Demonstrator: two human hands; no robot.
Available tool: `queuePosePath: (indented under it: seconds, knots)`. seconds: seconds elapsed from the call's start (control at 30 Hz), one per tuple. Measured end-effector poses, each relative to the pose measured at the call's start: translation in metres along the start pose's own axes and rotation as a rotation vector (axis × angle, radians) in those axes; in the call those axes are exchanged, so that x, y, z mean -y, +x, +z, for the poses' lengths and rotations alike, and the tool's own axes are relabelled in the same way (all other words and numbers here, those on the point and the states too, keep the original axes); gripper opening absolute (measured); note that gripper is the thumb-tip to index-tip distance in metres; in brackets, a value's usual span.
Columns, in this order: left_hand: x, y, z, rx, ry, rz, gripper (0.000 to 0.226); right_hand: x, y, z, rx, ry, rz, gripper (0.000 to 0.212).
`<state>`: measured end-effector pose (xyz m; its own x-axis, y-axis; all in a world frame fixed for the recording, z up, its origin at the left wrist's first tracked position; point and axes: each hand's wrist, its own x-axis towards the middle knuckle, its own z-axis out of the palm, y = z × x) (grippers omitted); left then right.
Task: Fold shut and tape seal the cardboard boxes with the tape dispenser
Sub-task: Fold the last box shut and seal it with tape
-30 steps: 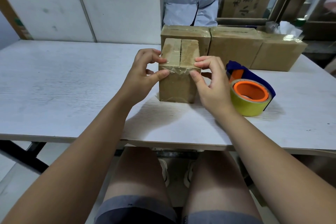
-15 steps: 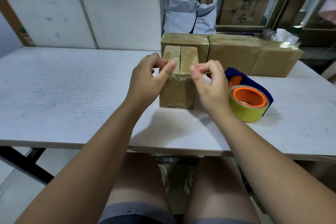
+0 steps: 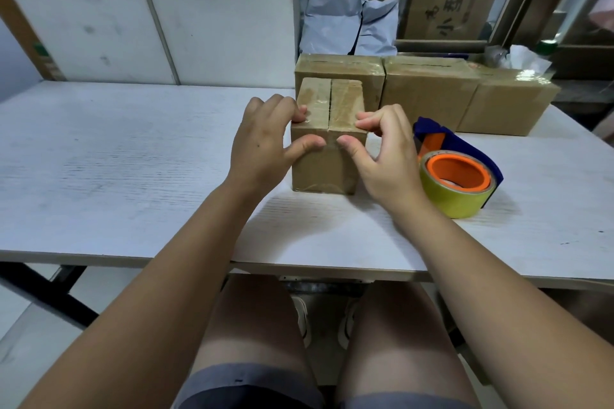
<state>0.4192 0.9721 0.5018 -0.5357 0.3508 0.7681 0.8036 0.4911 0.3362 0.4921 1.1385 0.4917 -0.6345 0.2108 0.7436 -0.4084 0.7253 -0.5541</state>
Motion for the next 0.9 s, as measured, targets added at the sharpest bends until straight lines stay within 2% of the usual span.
queuePosePath:
  seconds: [0.13,0.4,0.57,0.7,0.8,0.9]
  knots:
    - [-0.003,-0.003,0.003,0.019,0.021,0.010,0.061,0.001,-0.005,0.000,0.032,0.006,0.012,0.032]
    - [-0.008,-0.003,-0.002,0.112,-0.015,-0.084,0.056,0.005,-0.007,0.004,-0.001,0.081,0.068,0.025]
    - [-0.007,-0.003,0.001,0.088,-0.021,-0.050,0.048,0.001,-0.003,0.004,-0.012,0.055,0.060,0.019]
    - [-0.007,-0.005,0.007,0.000,0.076,-0.015,0.047,0.003,-0.006,0.004,0.002,0.046,0.079,0.028]
    - [-0.010,-0.007,0.010,-0.025,0.094,-0.039,0.043,0.004,-0.005,0.005,-0.021,0.095,0.099,0.020]
    - [-0.007,-0.005,0.006,0.008,0.012,-0.054,0.043,0.005,-0.002,0.007,-0.055,0.127,0.100,0.016]
